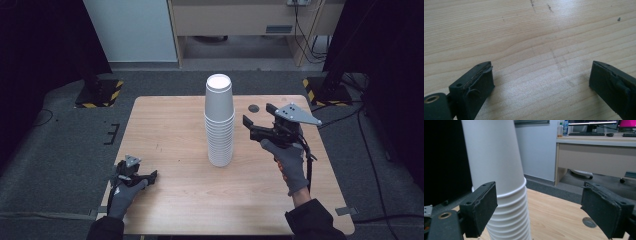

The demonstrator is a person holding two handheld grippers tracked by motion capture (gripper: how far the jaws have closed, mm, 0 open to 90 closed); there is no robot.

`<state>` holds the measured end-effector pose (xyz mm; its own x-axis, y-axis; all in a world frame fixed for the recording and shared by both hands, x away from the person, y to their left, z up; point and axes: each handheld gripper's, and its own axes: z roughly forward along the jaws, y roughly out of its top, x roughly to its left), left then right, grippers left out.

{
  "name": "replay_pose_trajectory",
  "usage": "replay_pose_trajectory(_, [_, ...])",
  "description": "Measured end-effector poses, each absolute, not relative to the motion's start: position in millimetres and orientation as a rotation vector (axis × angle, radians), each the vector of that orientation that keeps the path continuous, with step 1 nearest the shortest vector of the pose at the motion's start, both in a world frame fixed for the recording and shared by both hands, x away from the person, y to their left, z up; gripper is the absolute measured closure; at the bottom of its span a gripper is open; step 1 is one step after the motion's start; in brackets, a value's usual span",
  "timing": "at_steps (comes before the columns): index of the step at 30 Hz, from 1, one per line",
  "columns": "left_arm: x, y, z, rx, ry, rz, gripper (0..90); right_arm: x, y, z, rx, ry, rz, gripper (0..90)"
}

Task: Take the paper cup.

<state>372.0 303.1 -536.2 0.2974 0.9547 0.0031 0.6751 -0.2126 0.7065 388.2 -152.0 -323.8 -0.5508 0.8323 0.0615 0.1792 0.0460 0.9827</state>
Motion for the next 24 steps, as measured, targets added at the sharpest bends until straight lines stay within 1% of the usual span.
replay_pose_trajectory(11, [372.0,303.2,-536.2,1.970,1.447,0.602,4.6,393.7,-129.1,-311.6,0.974,1.800,1.582,13.7])
replay_pose_trajectory(24, [372.0,303.2,-536.2,1.970,1.447,0.602,4.6,403.4,-103.7,-306.7,0.941,1.835,1.594,13.2])
